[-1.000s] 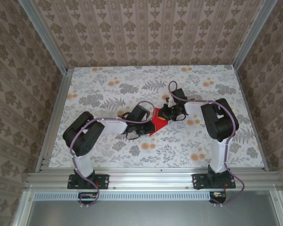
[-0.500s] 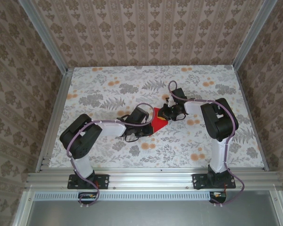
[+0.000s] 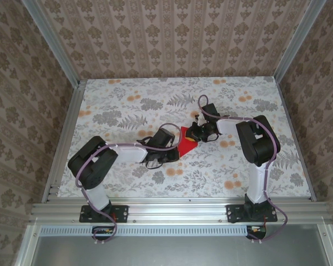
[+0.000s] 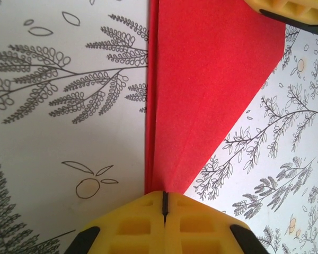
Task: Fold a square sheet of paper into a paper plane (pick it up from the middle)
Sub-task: Fourth fold the wing at the center of the table.
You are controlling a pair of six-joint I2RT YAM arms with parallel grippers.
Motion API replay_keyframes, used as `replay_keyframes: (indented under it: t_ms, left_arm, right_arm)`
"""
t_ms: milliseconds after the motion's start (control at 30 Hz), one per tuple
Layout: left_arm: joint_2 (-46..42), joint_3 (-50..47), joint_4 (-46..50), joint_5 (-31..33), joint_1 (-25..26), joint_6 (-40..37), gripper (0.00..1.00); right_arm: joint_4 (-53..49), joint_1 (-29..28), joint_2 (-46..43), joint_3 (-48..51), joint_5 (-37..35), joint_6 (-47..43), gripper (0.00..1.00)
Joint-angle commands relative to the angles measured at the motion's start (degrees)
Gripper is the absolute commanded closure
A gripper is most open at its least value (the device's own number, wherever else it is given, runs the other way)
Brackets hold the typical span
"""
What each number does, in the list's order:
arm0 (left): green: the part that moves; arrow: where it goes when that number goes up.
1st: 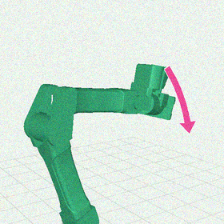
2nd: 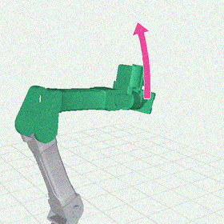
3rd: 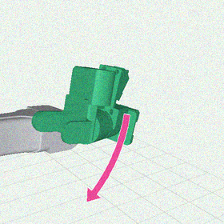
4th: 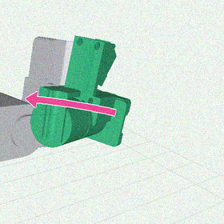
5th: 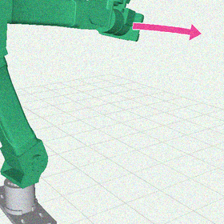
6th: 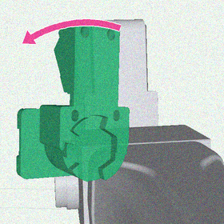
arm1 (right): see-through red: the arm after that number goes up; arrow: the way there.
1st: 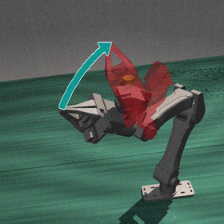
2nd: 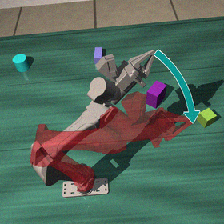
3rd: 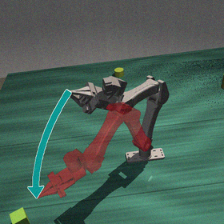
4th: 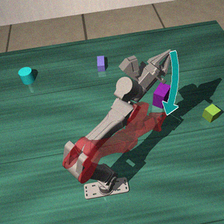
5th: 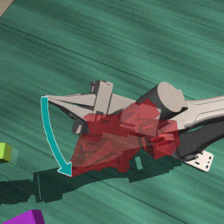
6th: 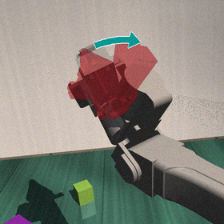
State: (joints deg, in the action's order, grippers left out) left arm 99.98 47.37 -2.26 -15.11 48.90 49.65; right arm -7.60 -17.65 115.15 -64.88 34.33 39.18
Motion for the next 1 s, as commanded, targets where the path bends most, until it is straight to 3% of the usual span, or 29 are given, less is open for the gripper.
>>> replay_keyframes:
  t_ms: [0, 467, 633, 767, 967]
  left_arm:
    - [0.4, -3.6, 16.4, -1.5, 1.7, -1.7, 0.93]
    - [-2.7, -1.4, 24.2, 2.1, 2.3, -5.4, 0.94]
    - [-7.2, 1.0, 24.1, 3.1, 1.4, -4.6, 0.9]
    - [-11.2, 1.5, 22.2, 4.0, -0.6, -2.7, 0.81]
    - [-13.1, 1.6, 17.4, 2.3, -4.1, -1.0, 0.58]
  right_arm:
    - [-5.7, 0.6, 5.5, 1.8, -9.8, -0.9, 0.88]
    - [-6.2, 0.6, 5.4, 1.6, -9.7, -1.0, 0.87]
    - [-6.3, 0.5, 1.8, -0.2, -5.5, -0.5, 0.85]
    - [-7.4, 0.1, -6.8, -1.1, -3.9, -0.3, 0.76]
    - [-6.5, 0.2, -17.5, 2.3, -6.2, 0.8, 0.57]
